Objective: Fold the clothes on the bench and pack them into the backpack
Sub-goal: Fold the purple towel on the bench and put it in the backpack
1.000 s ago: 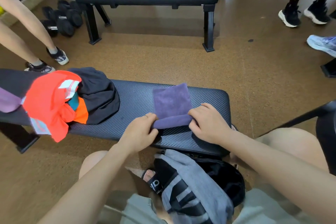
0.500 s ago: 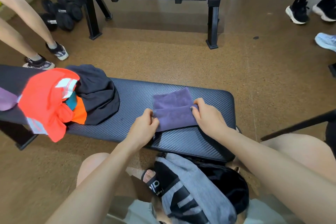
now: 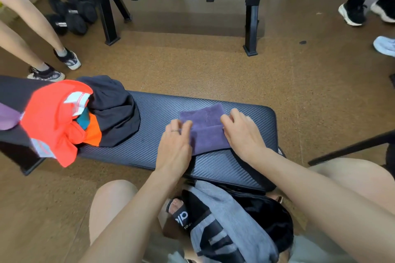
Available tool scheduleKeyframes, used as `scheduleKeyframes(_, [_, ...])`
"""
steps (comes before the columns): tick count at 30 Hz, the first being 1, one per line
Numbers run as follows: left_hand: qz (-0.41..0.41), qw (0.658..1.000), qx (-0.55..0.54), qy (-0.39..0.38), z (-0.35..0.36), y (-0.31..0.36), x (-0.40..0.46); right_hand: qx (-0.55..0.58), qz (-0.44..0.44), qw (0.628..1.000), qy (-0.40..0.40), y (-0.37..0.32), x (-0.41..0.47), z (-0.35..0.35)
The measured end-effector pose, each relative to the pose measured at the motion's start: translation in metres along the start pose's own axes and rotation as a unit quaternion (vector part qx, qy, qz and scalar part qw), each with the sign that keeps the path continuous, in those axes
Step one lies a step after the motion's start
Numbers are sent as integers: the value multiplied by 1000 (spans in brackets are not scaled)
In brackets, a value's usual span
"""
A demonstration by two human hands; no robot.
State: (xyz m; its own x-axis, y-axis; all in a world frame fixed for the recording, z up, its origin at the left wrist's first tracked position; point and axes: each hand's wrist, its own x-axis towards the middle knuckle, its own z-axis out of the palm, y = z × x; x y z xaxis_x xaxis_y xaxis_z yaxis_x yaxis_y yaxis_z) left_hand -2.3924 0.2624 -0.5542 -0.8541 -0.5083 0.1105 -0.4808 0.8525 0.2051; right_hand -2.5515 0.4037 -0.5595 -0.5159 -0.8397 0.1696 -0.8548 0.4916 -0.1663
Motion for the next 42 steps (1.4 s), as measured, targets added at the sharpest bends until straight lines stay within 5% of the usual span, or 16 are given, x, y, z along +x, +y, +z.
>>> scheduleKeyframes(4, [198, 977, 81, -14, 1, -2, 10, -78, -142, 987, 23, -2, 6, -2])
scheduleKeyframes(10, [164, 980, 74, -79, -4, -8, 5, -95, -210, 970, -71, 7, -7, -17])
scheduleKeyframes(15, [135, 984, 94, -68, -5, 3, 11, -87, -194, 975, -67, 8, 1, -12])
scheduleKeyframes(18, [129, 989, 47, -63, -14, 0, 11, 42, -137, 988, -57, 12, 3, -20])
scheduleKeyframes(22, [33, 984, -33, -172, -25, -12, 19, 234, 37, 956, -172, 10, 3, -33])
scheduleKeyframes(26, [-10, 973, -76, -218, -24, -15, 34, 296, 154, 921, -202, 5, 11, -25])
scheduleKeyframes(33, [20, 963, 23, -267, -16, -10, 64, 325, 247, 901, -146, -4, 16, -2])
scheduleKeyframes(38, [-22, 947, 8, -321, -16, 5, 58, 420, 344, 835, -89, -13, -1, -5])
scheduleKeyframes(42, [-120, 901, -186, -374, -24, 17, 37, 507, 427, 747, -45, -25, -26, -4])
